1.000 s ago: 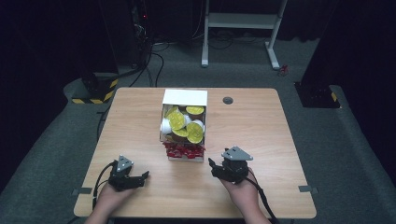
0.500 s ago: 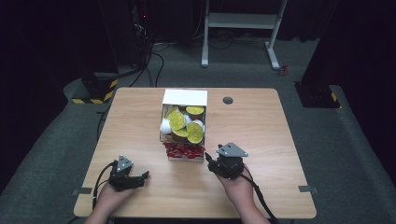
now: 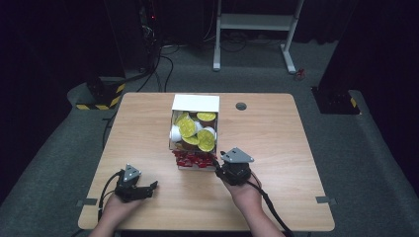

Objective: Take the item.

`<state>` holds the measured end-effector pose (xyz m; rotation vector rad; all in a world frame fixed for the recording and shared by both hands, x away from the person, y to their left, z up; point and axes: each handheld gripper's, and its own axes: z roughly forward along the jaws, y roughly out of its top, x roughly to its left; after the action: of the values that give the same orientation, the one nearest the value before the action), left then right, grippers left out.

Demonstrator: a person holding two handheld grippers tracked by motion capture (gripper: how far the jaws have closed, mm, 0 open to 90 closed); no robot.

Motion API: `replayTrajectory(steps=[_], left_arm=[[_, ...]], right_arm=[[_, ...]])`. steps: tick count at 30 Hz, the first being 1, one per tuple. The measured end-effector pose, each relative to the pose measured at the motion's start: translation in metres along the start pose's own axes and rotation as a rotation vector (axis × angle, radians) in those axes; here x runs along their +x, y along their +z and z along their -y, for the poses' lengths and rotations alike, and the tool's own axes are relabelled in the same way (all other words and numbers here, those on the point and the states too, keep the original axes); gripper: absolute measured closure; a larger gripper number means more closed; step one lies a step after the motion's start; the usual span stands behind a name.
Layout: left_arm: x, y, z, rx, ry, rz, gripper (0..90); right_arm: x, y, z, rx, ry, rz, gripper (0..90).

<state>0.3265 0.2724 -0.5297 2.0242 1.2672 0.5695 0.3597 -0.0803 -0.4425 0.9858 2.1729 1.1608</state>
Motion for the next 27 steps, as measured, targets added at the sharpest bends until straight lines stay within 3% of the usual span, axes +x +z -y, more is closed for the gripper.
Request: replayTrajectory(steps=[9,19,27], left_arm=[[0.000,0.000,0.000,-0.001,0.001,0.002,14.8],[0.000,0.000,0.000,-0.001,0.003,0.002,14.9],[0.000,0.000,0.000,0.000,0.002,0.002,14.9]], right_arm=[[0.002,0.008,-0.005,0.014,-0.036,-0.001,65.5],[0.004,0.011,-0.005,-0.008,-0.066,0.016,73.8],[0.004,0.013,-0.005,-0.012,-0.066,0.018,74.9]])
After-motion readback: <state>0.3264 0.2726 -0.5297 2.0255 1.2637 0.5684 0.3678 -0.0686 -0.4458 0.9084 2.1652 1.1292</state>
